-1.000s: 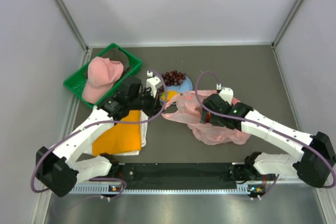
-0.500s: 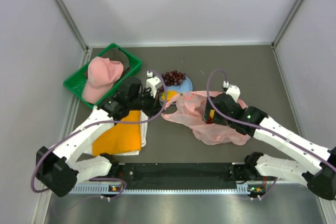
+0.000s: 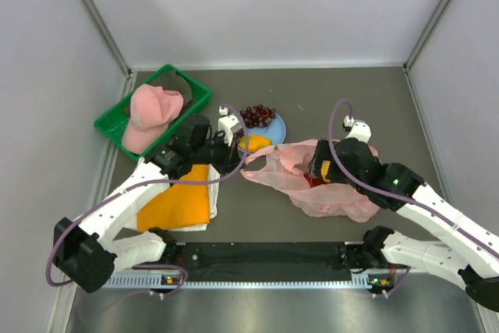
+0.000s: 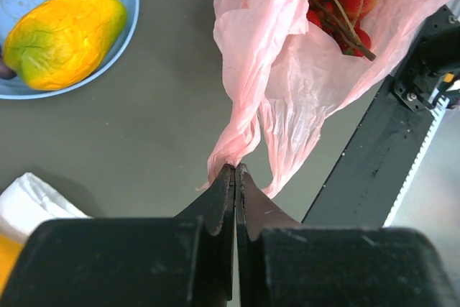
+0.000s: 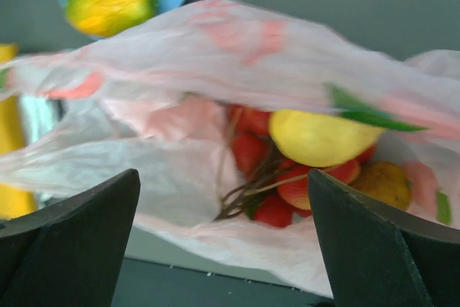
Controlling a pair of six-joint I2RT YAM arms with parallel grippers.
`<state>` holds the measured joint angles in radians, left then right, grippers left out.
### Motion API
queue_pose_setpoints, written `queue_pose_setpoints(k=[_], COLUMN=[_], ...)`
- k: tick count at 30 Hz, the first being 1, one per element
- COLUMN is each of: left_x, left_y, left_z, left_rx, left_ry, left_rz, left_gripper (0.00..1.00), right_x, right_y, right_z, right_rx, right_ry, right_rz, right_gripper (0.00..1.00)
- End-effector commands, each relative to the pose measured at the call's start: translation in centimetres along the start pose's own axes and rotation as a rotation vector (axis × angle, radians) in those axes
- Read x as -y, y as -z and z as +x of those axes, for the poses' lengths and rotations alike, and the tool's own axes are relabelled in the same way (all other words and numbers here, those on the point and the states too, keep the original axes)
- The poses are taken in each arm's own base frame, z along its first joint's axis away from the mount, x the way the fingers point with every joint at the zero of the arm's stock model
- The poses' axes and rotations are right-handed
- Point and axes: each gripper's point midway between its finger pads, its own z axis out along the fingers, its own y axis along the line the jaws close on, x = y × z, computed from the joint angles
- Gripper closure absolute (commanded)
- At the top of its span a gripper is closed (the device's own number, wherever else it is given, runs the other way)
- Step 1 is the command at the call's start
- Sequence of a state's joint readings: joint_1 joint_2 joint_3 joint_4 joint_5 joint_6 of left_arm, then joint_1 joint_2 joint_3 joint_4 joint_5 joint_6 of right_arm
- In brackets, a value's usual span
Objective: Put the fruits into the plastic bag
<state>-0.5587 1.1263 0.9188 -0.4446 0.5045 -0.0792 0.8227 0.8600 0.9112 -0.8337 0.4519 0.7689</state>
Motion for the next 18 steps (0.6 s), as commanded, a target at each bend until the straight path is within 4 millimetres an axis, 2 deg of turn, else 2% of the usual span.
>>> queue_pose_setpoints(k=[1, 2, 5, 7, 12, 15, 17, 18], left_x=[1.4, 1.3, 0.8, 0.6, 0.4, 0.4, 0.5, 0.7], left_y=[0.1, 0.0, 0.0, -0.1, -0.1, 0.0, 0.1, 0.1], left_z=[-0.9, -0.7, -0.9, -0.6, -0.2, 0.2, 0.3, 0.4], left_rx=[0.050, 0.044, 0.047, 0.037, 0.027, 0.020, 0.021, 0.022], left_ry=[-0.026, -0.024, -0.026, -0.021, -0.009, -0.005, -0.012, -0.016], left_rz=[0.075, 0.076, 0.047, 0.035, 0.023, 0.026, 0.031, 0.040], left_gripper=[1.00, 1.00, 1.00, 1.00, 1.00, 1.00, 1.00, 1.00], right_x=[-6.4, -8.7, -12.5, -14.3, -15.1, -15.2, -15.0, -14.9], right_y=[2.3, 3.2, 5.1, 6.4, 7.7, 8.2, 7.4, 7.8], right_z=[-2.5, -2.3, -1.6, -2.1, -4.2, -6.7, -8.0, -9.4], right_rx=[0.039, 0.008, -0.047, -0.032, 0.064, 0.142, 0.179, 0.215], right_ry=[0.062, 0.076, 0.139, 0.167, 0.202, 0.213, 0.199, 0.188], right_rz=[-0.319, -0.446, -0.655, -0.758, -0.808, -0.769, -0.706, -0.681], right_gripper=[0.01, 0.01, 0.01, 0.01, 0.01, 0.01, 0.01, 0.01])
